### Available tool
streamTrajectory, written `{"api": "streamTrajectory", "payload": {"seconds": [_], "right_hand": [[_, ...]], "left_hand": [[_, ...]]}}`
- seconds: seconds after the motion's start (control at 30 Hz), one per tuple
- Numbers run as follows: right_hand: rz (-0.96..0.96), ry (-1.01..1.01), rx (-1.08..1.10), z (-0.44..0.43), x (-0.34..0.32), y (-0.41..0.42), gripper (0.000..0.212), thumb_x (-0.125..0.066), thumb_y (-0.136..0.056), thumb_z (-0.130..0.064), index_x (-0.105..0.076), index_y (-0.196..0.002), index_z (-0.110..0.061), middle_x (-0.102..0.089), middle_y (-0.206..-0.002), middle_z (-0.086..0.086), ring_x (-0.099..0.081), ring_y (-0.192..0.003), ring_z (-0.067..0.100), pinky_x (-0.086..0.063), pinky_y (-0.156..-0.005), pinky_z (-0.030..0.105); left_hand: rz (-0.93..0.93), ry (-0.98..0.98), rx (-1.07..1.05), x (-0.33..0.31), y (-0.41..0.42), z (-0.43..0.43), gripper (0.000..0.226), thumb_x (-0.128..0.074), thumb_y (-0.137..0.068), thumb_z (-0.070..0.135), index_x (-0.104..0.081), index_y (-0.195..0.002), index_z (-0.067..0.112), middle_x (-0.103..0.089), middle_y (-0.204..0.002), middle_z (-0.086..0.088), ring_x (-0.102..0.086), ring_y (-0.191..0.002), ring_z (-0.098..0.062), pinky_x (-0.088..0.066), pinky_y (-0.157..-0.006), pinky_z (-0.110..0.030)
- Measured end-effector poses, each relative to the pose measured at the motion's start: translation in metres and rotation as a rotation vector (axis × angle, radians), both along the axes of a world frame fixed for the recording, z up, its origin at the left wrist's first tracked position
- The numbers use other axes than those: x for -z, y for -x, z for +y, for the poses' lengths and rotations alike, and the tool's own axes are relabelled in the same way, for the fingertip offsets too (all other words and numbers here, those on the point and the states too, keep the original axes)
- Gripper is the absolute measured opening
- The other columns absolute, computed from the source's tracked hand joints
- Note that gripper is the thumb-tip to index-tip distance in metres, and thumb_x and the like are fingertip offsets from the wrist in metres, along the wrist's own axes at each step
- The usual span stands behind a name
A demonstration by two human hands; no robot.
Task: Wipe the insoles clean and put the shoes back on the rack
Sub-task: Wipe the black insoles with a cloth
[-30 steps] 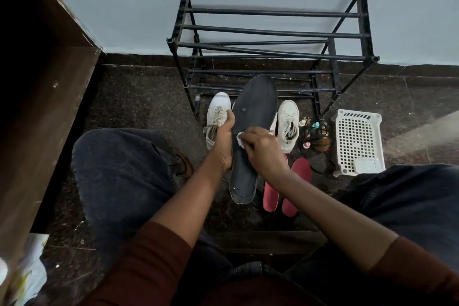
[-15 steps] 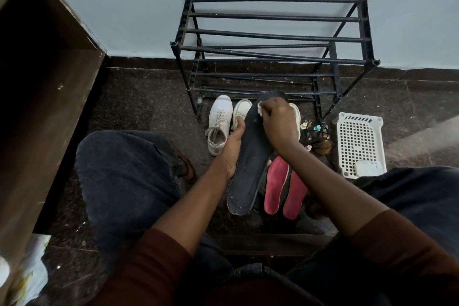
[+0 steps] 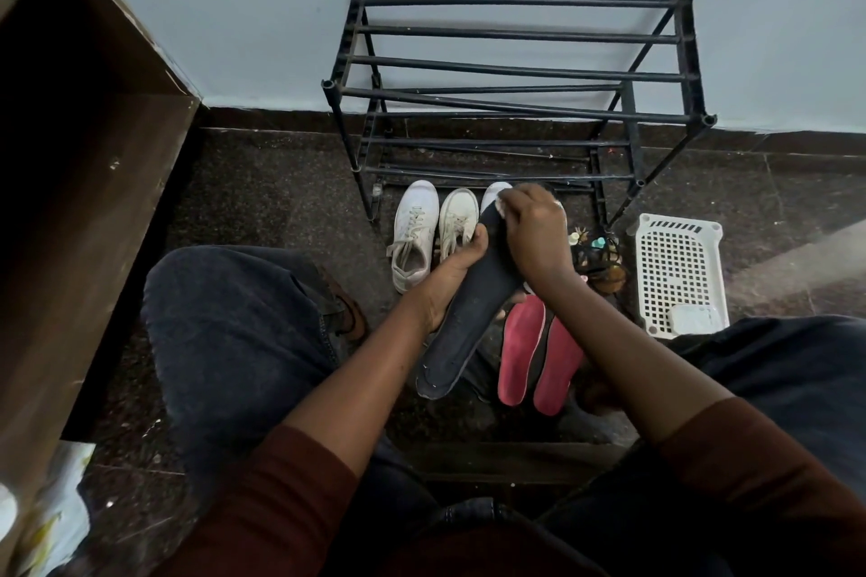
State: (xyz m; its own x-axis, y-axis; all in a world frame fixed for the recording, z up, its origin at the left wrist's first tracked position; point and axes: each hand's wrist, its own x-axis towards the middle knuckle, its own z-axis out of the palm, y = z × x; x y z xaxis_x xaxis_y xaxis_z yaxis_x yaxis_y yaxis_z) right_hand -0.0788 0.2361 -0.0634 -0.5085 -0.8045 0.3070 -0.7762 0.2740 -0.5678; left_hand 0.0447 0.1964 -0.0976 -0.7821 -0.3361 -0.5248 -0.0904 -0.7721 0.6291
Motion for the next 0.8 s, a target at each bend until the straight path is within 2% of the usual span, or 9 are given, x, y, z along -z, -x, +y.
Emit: {"api": "streamTrajectory", "payload": {"seconds": [0.07, 0.13, 0.23, 0.33, 0.4, 0.5, 0.6, 0.7, 0.8], "right_hand": [[-0.059, -0.001, 0.108, -0.002, 0.002, 0.008, 0.019, -0.053, -0.083, 0.007, -0.068, -0.093, 0.007, -0.064, -0.091, 0.025, -0.060, -0.085, 0.037, -0.043, -0.075, 0.038], [-0.082, -0.024, 0.122, 0.000, 0.004, 0.008, 0.019, -0.053, -0.083, 0.006, -0.069, -0.094, 0.007, -0.064, -0.092, 0.024, -0.060, -0.086, 0.037, -0.043, -0.076, 0.039], [-0.061, -0.033, -0.022, 0.009, 0.004, -0.009, 0.015, -0.058, -0.081, 0.005, -0.070, -0.091, 0.005, -0.066, -0.091, 0.021, -0.061, -0.085, 0.034, -0.041, -0.073, 0.033], [-0.039, -0.011, -0.189, 0.022, 0.005, -0.027, 0.013, -0.060, -0.079, 0.004, -0.070, -0.088, 0.006, -0.067, -0.089, 0.020, -0.062, -0.081, 0.034, -0.046, -0.071, 0.034], [-0.036, -0.005, -0.212, 0.026, 0.006, -0.028, 0.014, -0.059, -0.081, 0.004, -0.069, -0.089, 0.008, -0.067, -0.090, 0.021, -0.062, -0.082, 0.036, -0.048, -0.071, 0.037], [-0.026, 0.000, -0.137, 0.022, 0.007, -0.018, 0.014, -0.059, -0.083, 0.001, -0.069, -0.091, 0.006, -0.066, -0.092, 0.022, -0.060, -0.085, 0.037, -0.049, -0.071, 0.040], [-0.046, 0.003, 0.034, 0.010, 0.007, -0.001, 0.017, -0.056, -0.084, 0.003, -0.068, -0.095, 0.006, -0.064, -0.093, 0.023, -0.059, -0.086, 0.036, -0.042, -0.072, 0.036], [-0.070, -0.034, 0.225, 0.004, 0.007, 0.023, 0.018, -0.052, -0.085, 0.003, -0.068, -0.091, 0.007, -0.063, -0.094, 0.025, -0.059, -0.085, 0.038, -0.038, -0.074, 0.037], [-0.090, -0.048, 0.288, 0.005, 0.005, 0.031, 0.018, -0.051, -0.085, 0.002, -0.068, -0.090, 0.007, -0.062, -0.093, 0.026, -0.058, -0.084, 0.038, -0.040, -0.075, 0.038]], "left_hand": [[-0.027, -0.008, 0.063, -0.004, -0.002, 0.002, 0.058, -0.054, -0.076, 0.069, -0.073, -0.107, 0.024, -0.070, -0.111, -0.011, -0.071, -0.091, -0.025, -0.059, -0.078, -0.042], [-0.010, -0.050, 0.077, -0.006, -0.002, 0.004, 0.069, -0.053, -0.072, 0.069, -0.066, -0.116, 0.018, -0.069, -0.111, -0.015, -0.071, -0.089, -0.029, -0.060, -0.067, -0.040], [0.024, -0.036, 0.050, -0.003, -0.001, 0.004, 0.074, -0.050, -0.074, 0.068, -0.062, -0.120, 0.012, -0.067, -0.114, -0.018, -0.067, -0.101, -0.028, -0.058, -0.080, -0.038], [0.003, 0.019, 0.014, 0.000, -0.001, 0.002, 0.065, -0.058, -0.069, 0.065, -0.069, -0.104, 0.011, -0.071, -0.104, -0.015, -0.068, -0.099, -0.021, -0.056, -0.078, -0.028], [-0.033, 0.077, 0.024, 0.002, -0.001, 0.001, 0.064, -0.064, -0.070, 0.063, -0.066, -0.107, 0.011, -0.070, -0.108, -0.015, -0.066, -0.104, -0.021, -0.054, -0.082, -0.027], [-0.044, 0.079, 0.060, -0.003, 0.001, 0.001, 0.059, -0.067, -0.075, 0.060, -0.065, -0.112, 0.014, -0.068, -0.115, -0.015, -0.063, -0.111, -0.023, -0.051, -0.091, -0.031], [-0.031, 0.088, 0.062, -0.005, 0.003, -0.001, 0.057, -0.058, -0.083, 0.056, -0.058, -0.123, 0.016, -0.068, -0.116, -0.008, -0.065, -0.108, -0.021, -0.055, -0.085, -0.030], [-0.041, 0.056, 0.096, -0.001, 0.001, 0.000, 0.068, -0.061, -0.079, 0.062, -0.052, -0.131, 0.019, -0.067, -0.119, -0.010, -0.065, -0.105, -0.031, -0.055, -0.086, -0.046], [-0.061, 0.015, 0.135, -0.001, -0.001, 0.001, 0.064, -0.061, -0.073, 0.067, -0.069, -0.112, 0.017, -0.068, -0.112, -0.016, -0.069, -0.097, -0.031, -0.059, -0.071, -0.037]]}}
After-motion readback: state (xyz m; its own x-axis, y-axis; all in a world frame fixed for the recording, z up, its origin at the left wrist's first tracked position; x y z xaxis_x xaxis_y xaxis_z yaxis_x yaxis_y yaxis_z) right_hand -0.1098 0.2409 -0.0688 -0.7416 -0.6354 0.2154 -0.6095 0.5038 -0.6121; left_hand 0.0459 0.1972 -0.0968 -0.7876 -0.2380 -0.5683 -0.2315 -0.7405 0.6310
